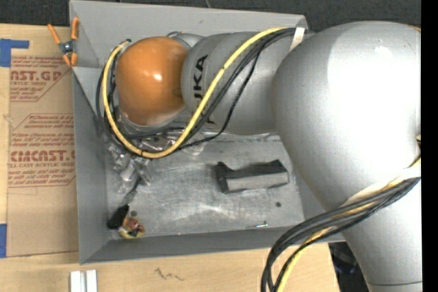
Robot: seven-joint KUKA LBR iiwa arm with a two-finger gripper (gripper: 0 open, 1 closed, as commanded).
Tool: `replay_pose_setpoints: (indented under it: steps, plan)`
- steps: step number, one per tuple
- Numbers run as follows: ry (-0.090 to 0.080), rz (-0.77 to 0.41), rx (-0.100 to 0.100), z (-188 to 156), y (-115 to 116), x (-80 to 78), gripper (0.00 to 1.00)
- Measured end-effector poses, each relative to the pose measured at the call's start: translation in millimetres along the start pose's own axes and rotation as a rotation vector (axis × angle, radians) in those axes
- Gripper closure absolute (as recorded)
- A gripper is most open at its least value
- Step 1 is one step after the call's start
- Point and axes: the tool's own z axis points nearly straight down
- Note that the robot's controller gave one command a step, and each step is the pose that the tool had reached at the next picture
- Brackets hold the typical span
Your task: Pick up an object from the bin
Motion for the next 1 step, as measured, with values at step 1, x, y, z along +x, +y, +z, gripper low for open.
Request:
replay_pose_setpoints:
  steps: [1]
  plan:
    - [0.005,0.000,-0.003,-8.7,1.1,0.8,1.00]
